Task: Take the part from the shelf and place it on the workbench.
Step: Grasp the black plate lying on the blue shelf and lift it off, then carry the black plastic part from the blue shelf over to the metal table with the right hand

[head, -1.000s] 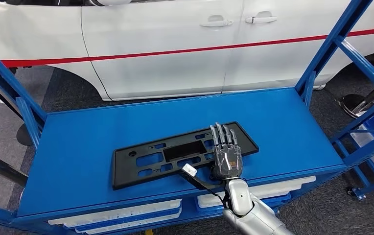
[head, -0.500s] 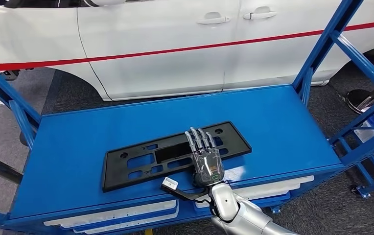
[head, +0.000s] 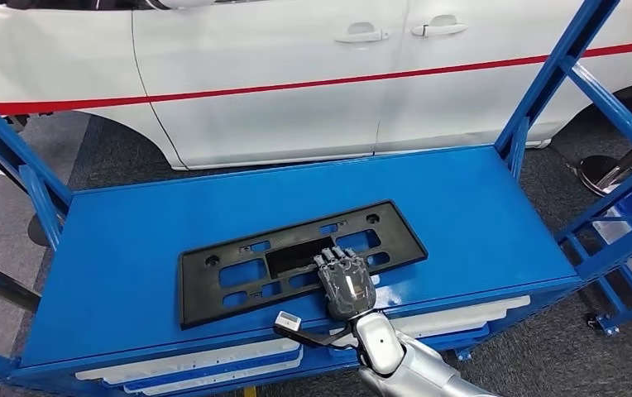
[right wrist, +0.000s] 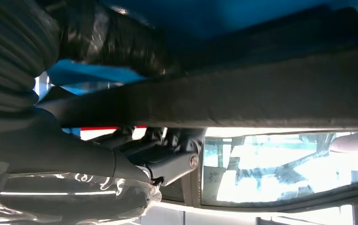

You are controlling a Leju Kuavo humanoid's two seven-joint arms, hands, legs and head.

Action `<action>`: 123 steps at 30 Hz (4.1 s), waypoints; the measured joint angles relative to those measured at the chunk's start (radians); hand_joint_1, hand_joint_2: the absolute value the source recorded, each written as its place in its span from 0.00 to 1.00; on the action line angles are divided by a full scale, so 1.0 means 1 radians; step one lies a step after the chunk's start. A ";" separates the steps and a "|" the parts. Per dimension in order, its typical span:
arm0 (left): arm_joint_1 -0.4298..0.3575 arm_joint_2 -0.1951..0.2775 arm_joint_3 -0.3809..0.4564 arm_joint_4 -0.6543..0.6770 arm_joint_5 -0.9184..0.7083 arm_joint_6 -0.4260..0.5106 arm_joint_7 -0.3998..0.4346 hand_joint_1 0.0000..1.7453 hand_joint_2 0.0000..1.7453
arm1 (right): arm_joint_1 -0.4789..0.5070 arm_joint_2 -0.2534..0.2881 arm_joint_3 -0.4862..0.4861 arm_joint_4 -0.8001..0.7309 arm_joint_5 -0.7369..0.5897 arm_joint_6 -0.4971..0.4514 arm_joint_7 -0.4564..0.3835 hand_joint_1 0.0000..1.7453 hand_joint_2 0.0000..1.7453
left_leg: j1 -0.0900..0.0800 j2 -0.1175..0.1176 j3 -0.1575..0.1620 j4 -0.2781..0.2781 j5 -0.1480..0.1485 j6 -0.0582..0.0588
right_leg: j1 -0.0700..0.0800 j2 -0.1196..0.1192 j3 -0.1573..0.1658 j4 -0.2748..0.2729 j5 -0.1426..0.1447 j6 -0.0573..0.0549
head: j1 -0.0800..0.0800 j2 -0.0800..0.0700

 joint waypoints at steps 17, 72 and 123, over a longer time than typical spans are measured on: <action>0.002 -0.006 0.014 0.000 0.005 0.000 -0.016 0.00 0.00 | 0.092 0.069 -0.177 -0.074 -0.147 -0.001 -0.386 1.00 1.00 | 0.011 -0.003 -0.053 0.135 -0.093 -0.049 | -0.016 -0.004 0.011 -0.042 0.035 -0.031 | 0.000 0.000; -0.001 -0.036 0.202 0.000 0.059 0.047 -0.002 0.00 1.00 | 0.570 0.184 -0.222 -0.957 -1.346 0.258 -1.138 1.00 1.00 | 0.001 0.009 -0.070 0.019 0.051 -0.019 | -0.016 0.003 0.107 -0.039 -0.054 0.011 | 0.001 0.000; -0.010 -0.042 0.298 -0.001 0.088 0.058 0.017 0.00 1.00 | 0.740 0.336 -0.475 -0.954 -1.474 0.569 -1.160 1.00 1.00 | -0.014 -0.022 0.120 -0.064 -0.059 0.023 | 0.008 0.071 -0.105 0.015 0.061 -0.008 | 0.002 0.000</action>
